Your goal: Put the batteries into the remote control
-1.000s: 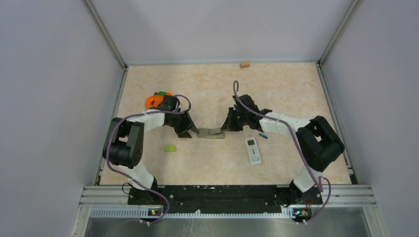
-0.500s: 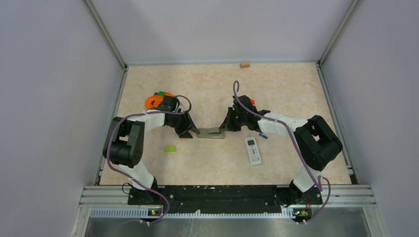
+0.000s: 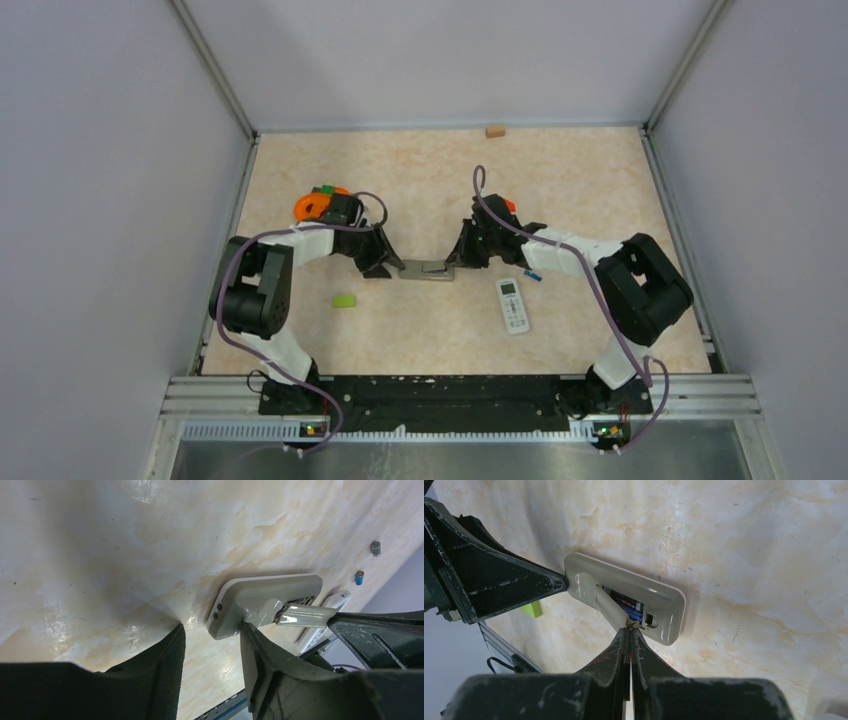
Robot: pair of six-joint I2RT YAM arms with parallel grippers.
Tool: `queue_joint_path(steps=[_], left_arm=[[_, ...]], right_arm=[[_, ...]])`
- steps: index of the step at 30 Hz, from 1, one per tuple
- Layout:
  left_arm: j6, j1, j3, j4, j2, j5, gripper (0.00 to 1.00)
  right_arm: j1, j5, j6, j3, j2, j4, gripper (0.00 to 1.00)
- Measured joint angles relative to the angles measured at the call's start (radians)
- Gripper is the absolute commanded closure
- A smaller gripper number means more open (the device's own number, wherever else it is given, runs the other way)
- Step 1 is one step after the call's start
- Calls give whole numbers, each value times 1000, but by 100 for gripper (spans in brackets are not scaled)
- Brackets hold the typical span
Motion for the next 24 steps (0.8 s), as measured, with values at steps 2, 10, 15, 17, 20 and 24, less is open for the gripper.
queue_joint_path(steps=[2, 10, 15, 17, 20, 24], left_arm=[[0, 0, 0, 6, 2, 2, 55], [-13, 0, -10, 35, 4, 15, 58], [-24, 0, -19, 49, 4, 26, 59], [-24, 0, -20, 53, 4, 28, 59], [-26, 0, -25, 58, 4, 32, 59], [-26, 0, -28, 66, 4, 37, 59]], right_arm=[[1, 0, 0, 0, 0, -2, 100], [4, 0, 11, 0, 9, 0, 100], [15, 7, 22, 0, 32, -5, 100], [15, 10, 27, 0, 32, -4, 100], [16, 14, 36, 0, 32, -4, 100], [17, 19, 43, 0, 34, -4, 100]])
